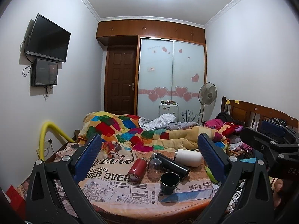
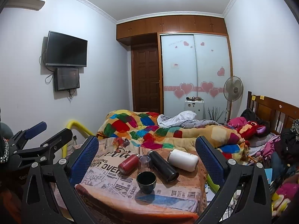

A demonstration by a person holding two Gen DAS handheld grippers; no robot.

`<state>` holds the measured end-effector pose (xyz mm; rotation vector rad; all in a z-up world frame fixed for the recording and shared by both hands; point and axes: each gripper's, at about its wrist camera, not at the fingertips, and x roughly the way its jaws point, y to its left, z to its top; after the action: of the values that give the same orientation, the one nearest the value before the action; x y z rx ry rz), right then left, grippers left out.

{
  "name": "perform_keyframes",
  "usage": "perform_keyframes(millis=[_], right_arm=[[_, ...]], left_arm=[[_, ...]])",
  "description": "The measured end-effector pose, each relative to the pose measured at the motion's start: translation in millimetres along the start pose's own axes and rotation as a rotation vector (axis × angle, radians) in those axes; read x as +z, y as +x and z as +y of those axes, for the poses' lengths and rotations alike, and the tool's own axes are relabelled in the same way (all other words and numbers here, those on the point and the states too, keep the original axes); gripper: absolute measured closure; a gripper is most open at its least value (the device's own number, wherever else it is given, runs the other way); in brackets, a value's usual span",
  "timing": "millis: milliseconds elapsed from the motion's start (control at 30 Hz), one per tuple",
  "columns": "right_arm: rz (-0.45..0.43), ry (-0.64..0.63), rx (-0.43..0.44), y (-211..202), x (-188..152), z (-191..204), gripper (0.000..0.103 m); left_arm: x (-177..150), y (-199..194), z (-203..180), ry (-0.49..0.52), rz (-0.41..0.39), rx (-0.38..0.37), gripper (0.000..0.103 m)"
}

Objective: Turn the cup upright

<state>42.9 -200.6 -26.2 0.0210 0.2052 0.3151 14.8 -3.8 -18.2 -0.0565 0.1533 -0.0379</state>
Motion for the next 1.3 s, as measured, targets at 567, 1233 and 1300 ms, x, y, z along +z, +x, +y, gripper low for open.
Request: perform_keyframes(millis=[567, 1233, 1300], right_arm=[[0.013, 0.002, -0.005, -0.5, -0.1, -3.4, 0.0], [0.014, 0.001, -0.007, -1.4, -0.7, -4.1, 0.0], [0.014, 0.001, -0.007, -1.6, -0.7, -4.3, 0.0]], left_arm=[[-1.4, -0.3, -4.8, 0.011, 0.006, -0.01, 0.0], [-2.7, 0.3, -4.2, 0.005, 0.017, -0.038, 0.0], [-1.9, 1.0, -3.0, 0.003, 0.018, -0.041, 0.0]])
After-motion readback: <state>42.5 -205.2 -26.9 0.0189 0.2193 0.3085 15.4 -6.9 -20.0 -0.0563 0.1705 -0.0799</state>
